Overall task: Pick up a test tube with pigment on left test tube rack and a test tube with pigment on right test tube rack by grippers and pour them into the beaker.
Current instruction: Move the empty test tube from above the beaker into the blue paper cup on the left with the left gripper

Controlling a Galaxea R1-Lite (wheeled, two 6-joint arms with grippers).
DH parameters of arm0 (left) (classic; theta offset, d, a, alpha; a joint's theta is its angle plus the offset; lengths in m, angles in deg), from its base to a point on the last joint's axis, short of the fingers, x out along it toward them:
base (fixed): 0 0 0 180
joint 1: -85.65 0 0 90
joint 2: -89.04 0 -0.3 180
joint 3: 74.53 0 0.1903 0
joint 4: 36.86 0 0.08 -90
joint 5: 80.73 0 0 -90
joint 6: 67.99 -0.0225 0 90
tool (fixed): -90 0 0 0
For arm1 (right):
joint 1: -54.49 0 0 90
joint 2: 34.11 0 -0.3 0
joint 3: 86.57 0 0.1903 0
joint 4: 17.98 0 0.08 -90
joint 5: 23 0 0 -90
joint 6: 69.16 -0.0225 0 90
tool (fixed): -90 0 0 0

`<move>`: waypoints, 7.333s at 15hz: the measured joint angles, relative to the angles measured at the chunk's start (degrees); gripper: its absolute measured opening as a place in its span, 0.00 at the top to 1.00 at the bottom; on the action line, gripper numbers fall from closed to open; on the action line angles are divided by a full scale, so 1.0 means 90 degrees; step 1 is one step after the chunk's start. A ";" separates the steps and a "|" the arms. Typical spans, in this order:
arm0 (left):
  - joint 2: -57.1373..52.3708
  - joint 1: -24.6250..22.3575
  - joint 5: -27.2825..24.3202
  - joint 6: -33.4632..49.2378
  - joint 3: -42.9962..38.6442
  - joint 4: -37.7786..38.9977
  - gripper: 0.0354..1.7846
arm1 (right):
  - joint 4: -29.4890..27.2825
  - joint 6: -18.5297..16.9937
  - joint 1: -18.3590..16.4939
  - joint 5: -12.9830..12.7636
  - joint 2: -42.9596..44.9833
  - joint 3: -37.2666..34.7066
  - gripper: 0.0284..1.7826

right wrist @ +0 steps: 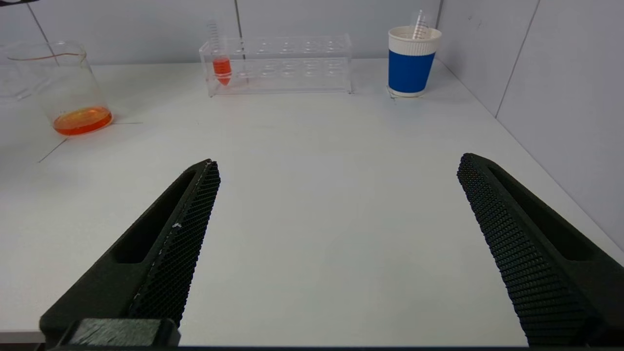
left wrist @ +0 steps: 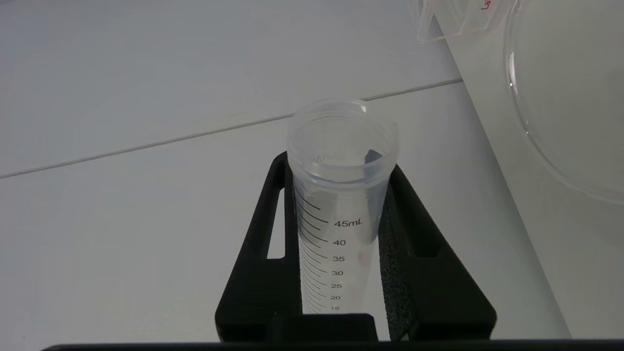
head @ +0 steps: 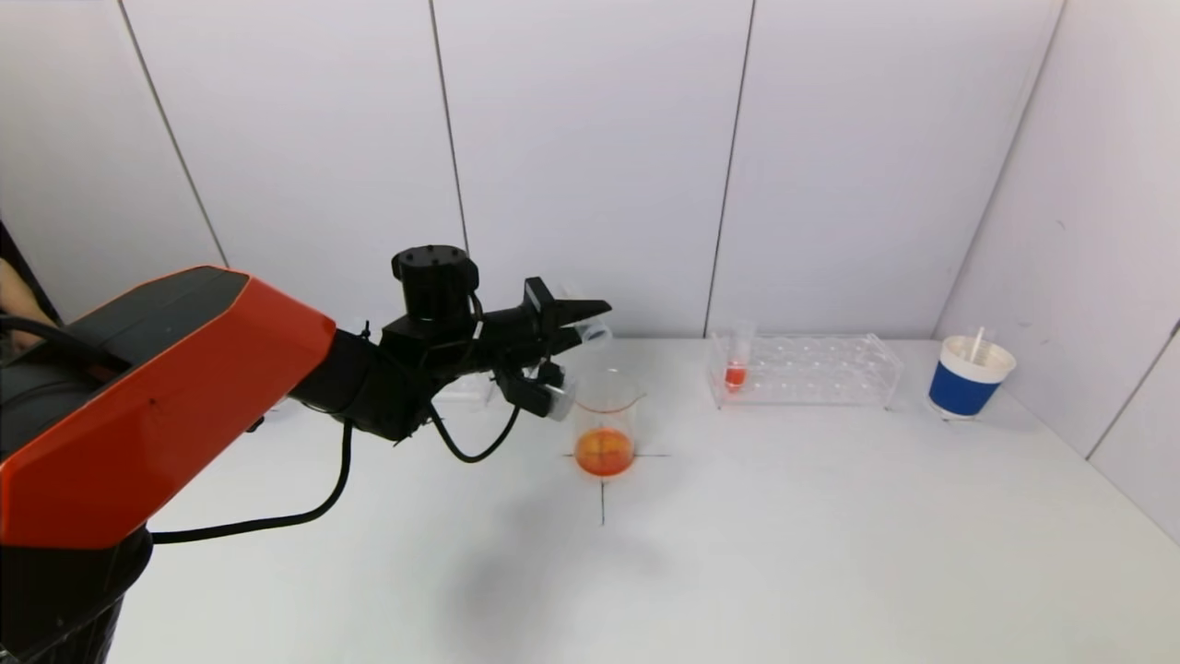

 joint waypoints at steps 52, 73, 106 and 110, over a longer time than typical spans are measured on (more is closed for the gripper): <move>-0.2250 -0.3654 0.7042 1.1032 -0.1299 -0.0574 0.76 | 0.0000 0.0003 0.0000 0.0000 0.0000 0.0000 0.01; -0.0095 -0.3826 0.6701 1.1069 -0.0714 0.0669 0.76 | 0.0000 0.0000 0.0000 0.0000 0.0000 0.0000 0.01; 0.0282 -0.3836 0.6701 1.1042 -0.0821 0.0997 0.76 | 0.0000 0.0000 0.0000 0.0000 0.0000 0.0000 0.01; 0.0282 -0.3836 0.6699 1.1042 -0.0818 0.0997 0.76 | 0.0000 0.0003 0.0000 0.0000 0.0000 0.0000 0.01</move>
